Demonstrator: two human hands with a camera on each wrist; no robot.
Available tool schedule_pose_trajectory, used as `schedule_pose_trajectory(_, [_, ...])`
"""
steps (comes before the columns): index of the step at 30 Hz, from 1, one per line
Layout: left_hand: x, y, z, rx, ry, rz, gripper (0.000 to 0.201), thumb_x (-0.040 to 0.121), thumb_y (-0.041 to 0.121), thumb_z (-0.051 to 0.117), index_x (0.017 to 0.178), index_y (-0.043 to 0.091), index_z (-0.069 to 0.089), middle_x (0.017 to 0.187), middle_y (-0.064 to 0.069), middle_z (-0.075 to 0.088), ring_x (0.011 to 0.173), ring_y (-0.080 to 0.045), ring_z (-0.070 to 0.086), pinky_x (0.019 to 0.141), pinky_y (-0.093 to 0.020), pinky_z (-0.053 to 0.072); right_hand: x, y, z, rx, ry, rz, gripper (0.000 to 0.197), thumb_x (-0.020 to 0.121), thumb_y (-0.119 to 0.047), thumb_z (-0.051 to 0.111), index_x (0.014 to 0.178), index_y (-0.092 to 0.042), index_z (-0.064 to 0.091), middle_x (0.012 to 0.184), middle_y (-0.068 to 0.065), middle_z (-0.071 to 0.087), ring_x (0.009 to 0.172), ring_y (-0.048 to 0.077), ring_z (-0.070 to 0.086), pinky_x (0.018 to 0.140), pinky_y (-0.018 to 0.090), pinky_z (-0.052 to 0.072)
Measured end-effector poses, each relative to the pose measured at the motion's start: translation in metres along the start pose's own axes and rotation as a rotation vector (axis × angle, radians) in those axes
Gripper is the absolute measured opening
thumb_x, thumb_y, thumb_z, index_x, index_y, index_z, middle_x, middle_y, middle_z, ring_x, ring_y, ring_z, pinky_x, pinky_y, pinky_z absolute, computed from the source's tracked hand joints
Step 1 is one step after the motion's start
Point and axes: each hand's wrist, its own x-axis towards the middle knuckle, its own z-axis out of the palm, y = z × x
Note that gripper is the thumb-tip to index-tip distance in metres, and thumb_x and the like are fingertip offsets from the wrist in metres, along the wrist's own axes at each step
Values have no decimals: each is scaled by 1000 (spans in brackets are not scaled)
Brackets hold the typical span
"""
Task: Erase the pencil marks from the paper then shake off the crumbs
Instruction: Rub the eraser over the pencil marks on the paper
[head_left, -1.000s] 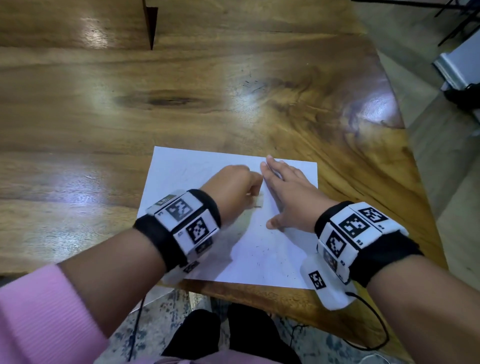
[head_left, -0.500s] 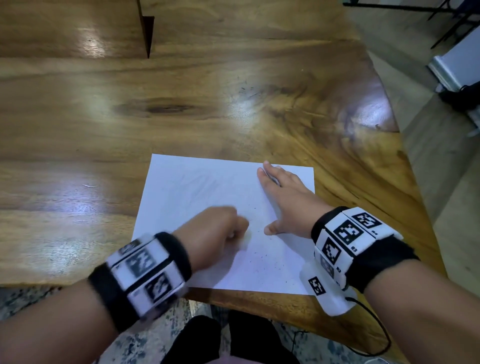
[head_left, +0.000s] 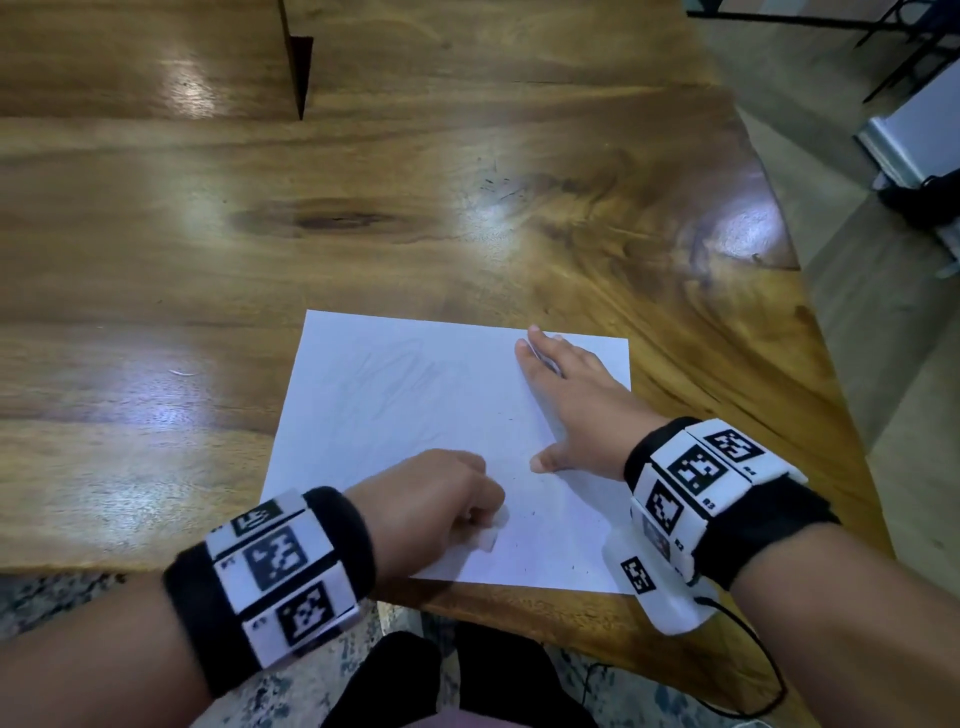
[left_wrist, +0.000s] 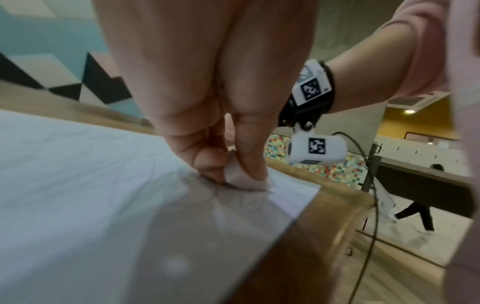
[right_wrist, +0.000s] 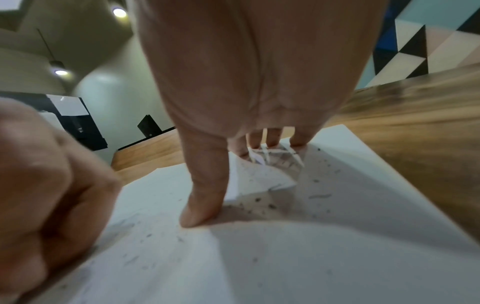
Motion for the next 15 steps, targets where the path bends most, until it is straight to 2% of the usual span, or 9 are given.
schedule_pose_trajectory(2, [2,3,-2,30,-3,-1,11,78,5,58,73,14,62,78,5,46,72,-13,48,59,-15,32,1,0,1,-1,5,8,112,79,-33,74,150,-22,-11,156,-10,-24,144,10,-15,113,23,3])
schedule_pose_trajectory(3, [10,8,-5,51,34,-13,9,79,7,57,75,13,62,79,3,45,72,-15,47,58,-17,31,1,-1,1,3,7,11,112,79,-32,74,151,-22,-11,156,-11,-23,144,10,-14,114,24,4])
schedule_pose_trajectory(6, [33,20,-8,91,154,-77,8,82,15,58,81,8,60,82,-5,47,77,-26,52,68,-32,39,2,-1,1,11,18,13,111,79,-30,75,151,-23,-10,156,-11,-22,144,10,-14,115,26,6])
schedule_pose_trajectory(7, [34,21,-7,87,148,-72,8,82,15,58,79,7,60,81,-6,47,76,-26,51,66,-31,37,2,-1,0,10,15,14,111,79,-30,75,151,-23,-9,156,-11,-21,144,10,-13,115,26,7])
schedule_pose_trajectory(9, [22,17,-4,55,63,-18,9,82,14,60,74,9,61,78,-3,49,72,-22,48,63,-26,31,0,-1,-1,5,6,12,111,79,-31,74,151,-22,-9,156,-11,-21,144,10,-13,115,26,7])
schedule_pose_trajectory(11, [7,9,-2,40,-58,13,5,81,8,61,79,10,65,84,-3,56,77,-20,54,68,-26,39,-1,-1,-1,-3,4,9,111,79,-32,74,151,-21,-10,156,-10,-22,144,11,-13,114,25,5])
schedule_pose_trajectory(12, [3,7,-4,46,-77,9,9,80,5,59,82,10,67,87,-3,58,80,-19,56,70,-25,44,-1,-1,-1,-4,2,7,111,79,-32,74,151,-21,-10,156,-9,-22,144,11,-13,114,24,5])
schedule_pose_trajectory(13, [4,5,-6,59,-57,9,13,79,3,58,84,10,67,87,-2,58,80,-19,55,70,-22,44,-2,-1,-2,-5,3,5,111,79,-32,74,151,-21,-10,156,-9,-22,144,12,-13,114,24,4])
schedule_pose_trajectory(15, [12,1,-13,31,19,-41,12,80,1,55,85,5,66,75,3,53,75,-18,51,59,-8,35,-2,-2,-2,-5,-2,5,111,79,-33,74,151,-21,-10,156,-9,-22,144,11,-13,114,24,5])
